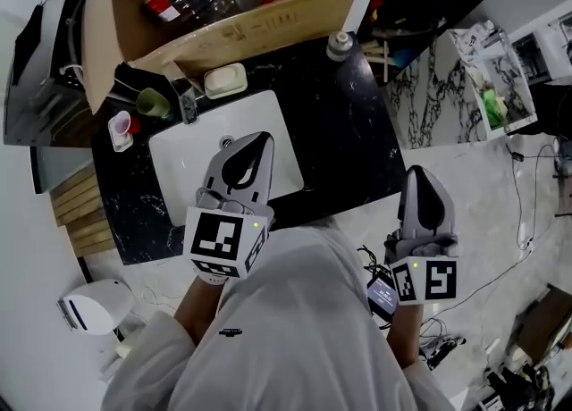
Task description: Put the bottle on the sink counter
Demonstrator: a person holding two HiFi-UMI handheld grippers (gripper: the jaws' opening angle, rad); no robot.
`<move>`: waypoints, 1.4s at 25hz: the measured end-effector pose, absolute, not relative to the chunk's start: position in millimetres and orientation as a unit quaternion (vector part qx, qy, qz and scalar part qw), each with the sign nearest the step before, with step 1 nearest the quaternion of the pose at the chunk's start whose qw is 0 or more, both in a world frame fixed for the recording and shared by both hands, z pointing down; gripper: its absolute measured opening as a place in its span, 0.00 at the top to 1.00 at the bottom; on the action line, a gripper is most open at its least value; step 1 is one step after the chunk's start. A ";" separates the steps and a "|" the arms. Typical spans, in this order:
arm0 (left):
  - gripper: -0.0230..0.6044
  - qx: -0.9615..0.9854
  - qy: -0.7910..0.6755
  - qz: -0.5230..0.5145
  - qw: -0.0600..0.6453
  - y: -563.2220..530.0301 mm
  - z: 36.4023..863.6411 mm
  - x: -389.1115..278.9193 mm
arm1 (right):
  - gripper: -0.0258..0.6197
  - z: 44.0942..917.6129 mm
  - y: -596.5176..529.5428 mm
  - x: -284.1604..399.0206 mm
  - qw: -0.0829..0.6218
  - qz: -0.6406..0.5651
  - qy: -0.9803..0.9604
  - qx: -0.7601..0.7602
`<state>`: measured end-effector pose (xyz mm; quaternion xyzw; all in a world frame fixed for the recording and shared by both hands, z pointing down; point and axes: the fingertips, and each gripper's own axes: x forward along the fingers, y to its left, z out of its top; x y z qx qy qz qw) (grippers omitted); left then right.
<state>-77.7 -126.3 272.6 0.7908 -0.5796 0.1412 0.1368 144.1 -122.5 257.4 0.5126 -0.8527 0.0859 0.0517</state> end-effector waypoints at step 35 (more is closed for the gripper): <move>0.95 0.790 -0.579 0.127 0.153 -80.1 265.9 -56.4 | 0.94 254.1 -89.9 159.0 0.059 0.084 -0.855 0.508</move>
